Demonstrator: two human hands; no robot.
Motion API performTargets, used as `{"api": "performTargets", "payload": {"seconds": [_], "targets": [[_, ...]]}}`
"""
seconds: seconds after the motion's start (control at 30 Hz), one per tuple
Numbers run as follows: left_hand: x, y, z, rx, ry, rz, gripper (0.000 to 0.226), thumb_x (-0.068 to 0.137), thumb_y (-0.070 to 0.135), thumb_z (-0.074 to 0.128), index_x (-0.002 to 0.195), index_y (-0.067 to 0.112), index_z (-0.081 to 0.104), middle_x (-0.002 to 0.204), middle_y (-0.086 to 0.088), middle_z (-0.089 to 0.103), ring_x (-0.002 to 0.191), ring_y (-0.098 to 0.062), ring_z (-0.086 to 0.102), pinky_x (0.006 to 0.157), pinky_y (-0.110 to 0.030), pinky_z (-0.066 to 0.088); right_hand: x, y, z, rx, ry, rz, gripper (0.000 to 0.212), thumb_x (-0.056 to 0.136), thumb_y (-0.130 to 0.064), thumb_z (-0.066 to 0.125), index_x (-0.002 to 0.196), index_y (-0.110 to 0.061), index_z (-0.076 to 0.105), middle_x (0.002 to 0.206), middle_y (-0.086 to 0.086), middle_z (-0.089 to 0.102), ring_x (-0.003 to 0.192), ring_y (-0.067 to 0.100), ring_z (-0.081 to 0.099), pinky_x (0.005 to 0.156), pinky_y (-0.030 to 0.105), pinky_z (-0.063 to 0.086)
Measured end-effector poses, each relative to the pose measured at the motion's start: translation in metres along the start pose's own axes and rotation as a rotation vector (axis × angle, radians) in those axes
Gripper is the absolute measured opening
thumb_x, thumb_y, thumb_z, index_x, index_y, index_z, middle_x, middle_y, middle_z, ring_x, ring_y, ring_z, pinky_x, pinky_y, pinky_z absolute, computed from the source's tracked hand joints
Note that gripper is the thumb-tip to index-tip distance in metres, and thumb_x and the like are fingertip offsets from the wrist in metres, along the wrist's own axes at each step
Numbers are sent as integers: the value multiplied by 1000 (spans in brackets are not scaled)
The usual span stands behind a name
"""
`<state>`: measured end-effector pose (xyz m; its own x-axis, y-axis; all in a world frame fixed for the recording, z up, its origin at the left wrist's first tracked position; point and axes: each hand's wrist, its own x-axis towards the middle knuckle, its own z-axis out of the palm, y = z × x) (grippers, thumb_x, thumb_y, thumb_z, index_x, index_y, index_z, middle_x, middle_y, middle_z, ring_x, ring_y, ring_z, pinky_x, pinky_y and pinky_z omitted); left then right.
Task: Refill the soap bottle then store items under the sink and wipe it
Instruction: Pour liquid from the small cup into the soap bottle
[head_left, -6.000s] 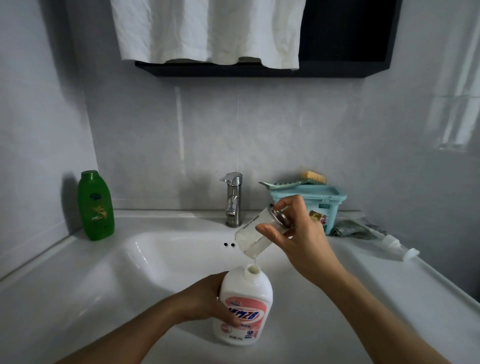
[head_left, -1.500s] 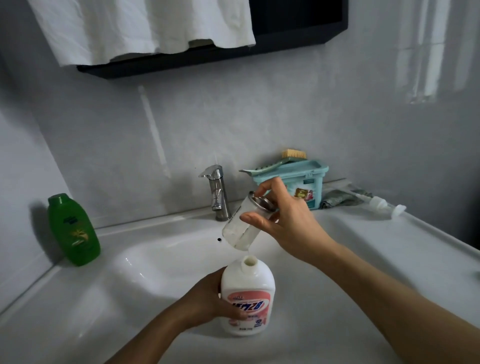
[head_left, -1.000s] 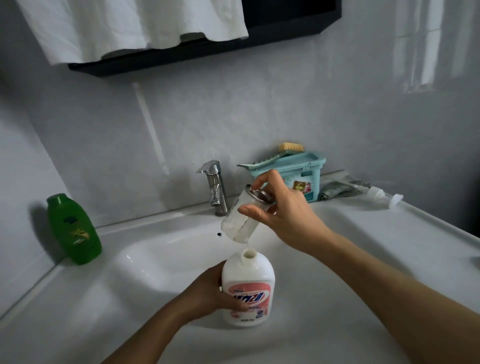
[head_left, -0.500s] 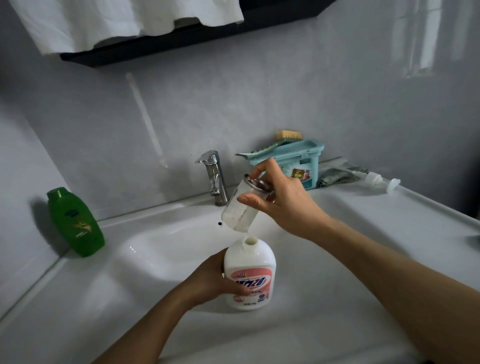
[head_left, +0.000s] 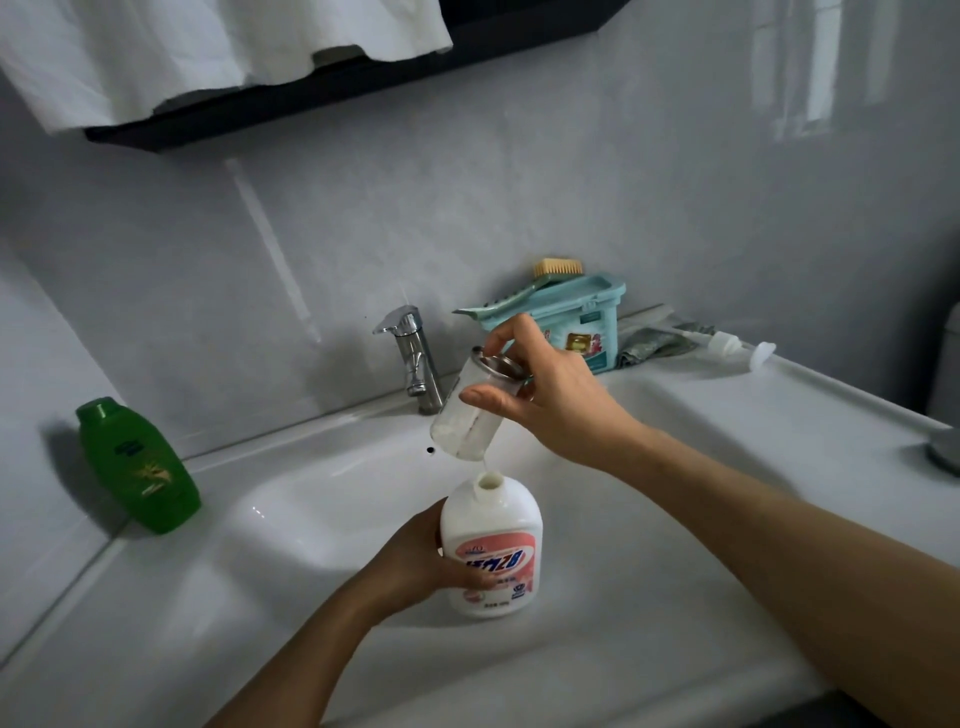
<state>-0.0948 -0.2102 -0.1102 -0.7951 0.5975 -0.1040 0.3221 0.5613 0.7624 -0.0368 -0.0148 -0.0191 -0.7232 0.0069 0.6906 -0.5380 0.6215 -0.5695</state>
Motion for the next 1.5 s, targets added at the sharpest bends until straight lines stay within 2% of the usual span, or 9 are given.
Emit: {"api": "performTargets", "payload": {"seconds": [0.07, 0.23, 0.4, 0.5, 0.6, 0.77, 1.07, 1.2, 1.5], "targets": [[0, -1, 0, -6, 1, 5, 64, 65, 16, 87, 119, 33, 57, 106, 14, 71, 97, 0, 66, 74, -12, 53, 0, -1, -1, 1, 2, -1, 49, 74, -55, 56, 106, -20, 40, 82, -23, 46, 74, -6, 53, 65, 8, 48], [2, -4, -1, -3, -5, 11, 66, 64, 17, 88, 121, 31, 58, 106, 13, 72, 98, -3, 67, 80, -18, 54, 1, -2, -1, 2, 12, -11, 52, 75, -55, 55, 108, -18, 41, 84, -23, 46, 74, -9, 52, 67, 6, 47], [3, -4, -1, 6, -7, 4, 64, 64, 18, 87, 119, 33, 58, 106, 14, 71, 98, -3, 66, 79, -16, 54, 0, -2, -1, 19, 1, -4, 47, 79, -48, 59, 108, -17, 40, 82, -25, 45, 72, -11, 52, 63, 2, 44], [4, -4, -1, 6, -6, -1, 63, 65, 18, 87, 119, 33, 58, 106, 14, 71, 98, -3, 66, 77, -15, 54, 0, -2, -1, 21, -4, 0, 48, 77, -51, 56, 108, -18, 40, 83, -25, 44, 72, -11, 51, 63, 2, 45], [4, -4, -1, 4, -7, -4, 64, 65, 19, 87, 120, 33, 58, 107, 13, 71, 99, -4, 66, 79, -17, 54, 0, -2, -1, 16, 1, -2, 50, 77, -52, 56, 109, -17, 40, 83, -24, 44, 73, -8, 52, 64, 5, 47], [4, -5, -1, -3, -7, 3, 66, 64, 19, 88, 121, 32, 58, 108, 11, 72, 100, -6, 67, 83, -21, 55, 0, -1, -2, 20, 2, -11, 45, 80, -47, 59, 107, -18, 40, 82, -26, 45, 71, -12, 52, 63, 2, 43], [2, -4, -1, -11, -7, 7, 66, 63, 19, 88, 120, 32, 58, 106, 12, 72, 99, -6, 67, 82, -20, 55, 0, -2, -1, 23, 2, -2, 42, 76, -53, 56, 101, -27, 36, 84, -22, 47, 74, -7, 54, 68, 6, 48], [2, -3, -1, -15, -12, 10, 65, 64, 18, 87, 120, 32, 58, 106, 12, 72, 99, -5, 66, 81, -19, 55, 0, -2, -1, 25, 0, -12, 43, 75, -54, 55, 102, -27, 36, 83, -23, 46, 73, -7, 54, 66, 5, 47], [2, -4, -1, -32, -9, 2, 65, 63, 15, 87, 119, 31, 59, 105, 12, 72, 98, -5, 67, 80, -19, 55, 0, -1, -2, 55, -8, -11, 42, 76, -52, 56, 102, -26, 35, 96, -14, 49, 76, -9, 53, 65, 2, 47]]}}
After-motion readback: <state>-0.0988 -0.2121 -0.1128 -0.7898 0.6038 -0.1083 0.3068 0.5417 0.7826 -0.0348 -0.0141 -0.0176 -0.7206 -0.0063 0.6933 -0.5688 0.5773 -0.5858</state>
